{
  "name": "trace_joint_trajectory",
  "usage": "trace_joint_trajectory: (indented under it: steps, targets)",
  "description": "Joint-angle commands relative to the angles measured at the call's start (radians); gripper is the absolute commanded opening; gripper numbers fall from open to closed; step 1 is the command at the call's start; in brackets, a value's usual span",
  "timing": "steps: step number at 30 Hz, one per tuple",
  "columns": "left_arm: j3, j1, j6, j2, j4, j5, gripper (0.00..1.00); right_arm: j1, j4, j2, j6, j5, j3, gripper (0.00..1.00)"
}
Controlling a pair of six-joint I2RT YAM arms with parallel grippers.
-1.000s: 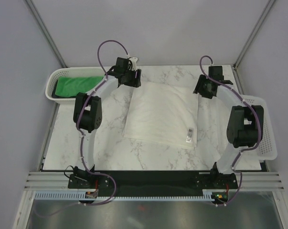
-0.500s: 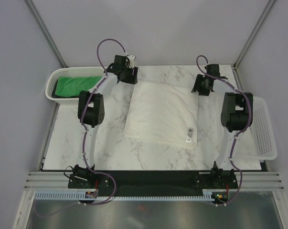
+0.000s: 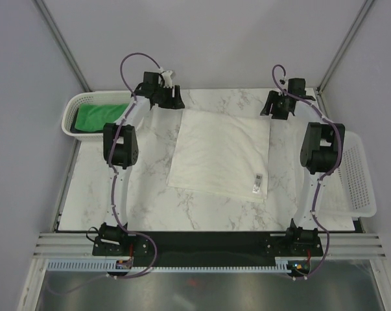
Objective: Fold and stack the towels
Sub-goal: Fold the towel
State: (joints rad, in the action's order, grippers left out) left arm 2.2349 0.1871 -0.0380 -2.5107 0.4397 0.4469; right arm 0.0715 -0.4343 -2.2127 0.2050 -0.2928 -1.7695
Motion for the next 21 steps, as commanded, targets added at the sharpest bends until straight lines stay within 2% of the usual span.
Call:
trace_joint_trajectory:
  steps: [1, 4, 9, 11, 13, 16, 18, 19, 21]
  targets:
    - [0.039, -0.031, -0.045, -0.036, -0.002, 0.136, 0.72, 0.008, -0.046, -0.073, -0.058, -0.08, -0.065, 0.66]
    - [0.048, -0.029, -0.045, -0.051, -0.022, 0.15, 0.75, 0.008, -0.05, -0.097, -0.069, -0.075, -0.091, 0.67]
    - [0.066, -0.029, -0.057, -0.091, -0.039, 0.214, 0.75, 0.014, -0.09, -0.149, -0.119, -0.15, -0.156, 0.65]
    - [0.074, -0.029, -0.063, -0.108, -0.042, 0.242, 0.75, 0.016, -0.101, -0.159, -0.133, -0.161, -0.169, 0.61]
    - [0.086, -0.031, -0.082, -0.115, -0.048, 0.26, 0.75, 0.022, -0.125, -0.174, -0.154, -0.199, -0.183, 0.52]
    - [0.091, -0.034, -0.095, -0.123, -0.068, 0.297, 0.75, 0.047, -0.136, -0.167, -0.156, -0.278, -0.174, 0.47]
    - [0.095, -0.04, -0.111, -0.134, -0.079, 0.323, 0.74, 0.059, -0.138, -0.147, -0.164, -0.292, -0.153, 0.48]
    - [0.101, -0.043, -0.115, -0.137, -0.081, 0.343, 0.74, 0.06, -0.138, -0.142, -0.174, -0.292, -0.145, 0.54]
    - [0.104, -0.049, -0.126, -0.142, -0.09, 0.36, 0.74, 0.068, -0.138, -0.137, -0.176, -0.286, -0.143, 0.59]
